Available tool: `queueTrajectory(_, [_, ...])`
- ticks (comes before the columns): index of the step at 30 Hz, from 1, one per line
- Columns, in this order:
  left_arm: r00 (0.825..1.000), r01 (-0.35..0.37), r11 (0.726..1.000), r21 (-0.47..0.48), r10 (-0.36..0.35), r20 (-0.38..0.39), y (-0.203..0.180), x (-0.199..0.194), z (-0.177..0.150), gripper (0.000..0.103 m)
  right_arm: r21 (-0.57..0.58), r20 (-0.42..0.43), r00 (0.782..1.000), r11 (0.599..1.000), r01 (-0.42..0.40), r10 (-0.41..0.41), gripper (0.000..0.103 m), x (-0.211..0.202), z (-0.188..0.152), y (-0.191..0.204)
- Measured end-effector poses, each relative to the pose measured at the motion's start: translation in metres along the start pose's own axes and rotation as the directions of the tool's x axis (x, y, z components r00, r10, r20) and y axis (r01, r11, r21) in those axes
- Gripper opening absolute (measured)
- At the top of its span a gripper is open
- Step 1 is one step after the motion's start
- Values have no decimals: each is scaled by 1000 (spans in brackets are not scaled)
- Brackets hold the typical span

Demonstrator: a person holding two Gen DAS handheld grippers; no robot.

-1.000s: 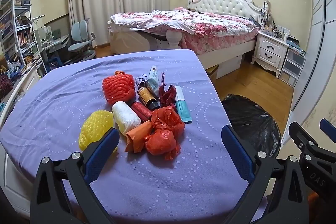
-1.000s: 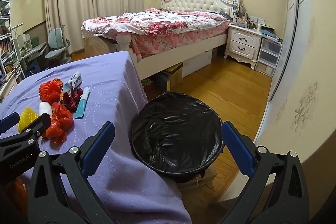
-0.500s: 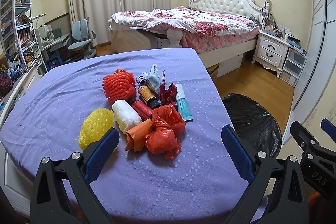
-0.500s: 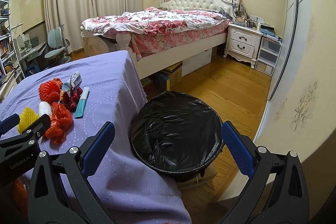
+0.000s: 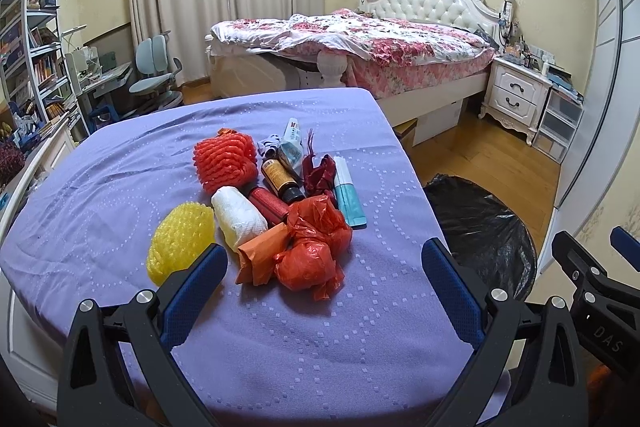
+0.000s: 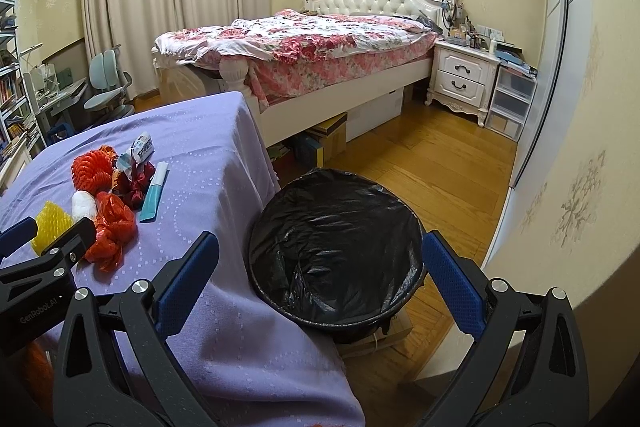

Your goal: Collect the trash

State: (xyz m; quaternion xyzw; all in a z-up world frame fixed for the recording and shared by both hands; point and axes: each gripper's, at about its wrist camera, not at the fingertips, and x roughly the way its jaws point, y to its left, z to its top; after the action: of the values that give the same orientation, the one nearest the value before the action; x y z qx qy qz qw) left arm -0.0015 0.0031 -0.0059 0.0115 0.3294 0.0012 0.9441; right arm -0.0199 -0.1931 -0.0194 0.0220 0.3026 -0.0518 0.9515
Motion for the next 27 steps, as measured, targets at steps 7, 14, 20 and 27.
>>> queueTrajectory(7, [1000, 0, 1000, 0, 0, -3, 0, 0, 1, 97, 1, -3, 1000, 1000, 1, -1, 99, 1, 1, 0])
queueTrajectory(14, [1000, 0, 1000, 1, 0, -3, 0, 1, 1, 97, 2, -5, 1000, 1000, 1, -1, 99, 0, -2, -2])
queueTrajectory(20, [1000, 0, 1000, 0, 0, -6, 0, 1, 1, 97, 3, -7, 1000, 1000, 2, -2, 99, 1, -6, -4])
queueTrajectory(27, [1000, 0, 1000, 1, 1, -6, -1, 1, 1, 97, 4, -9, 1000, 1000, 2, -2, 99, 2, -6, -4])
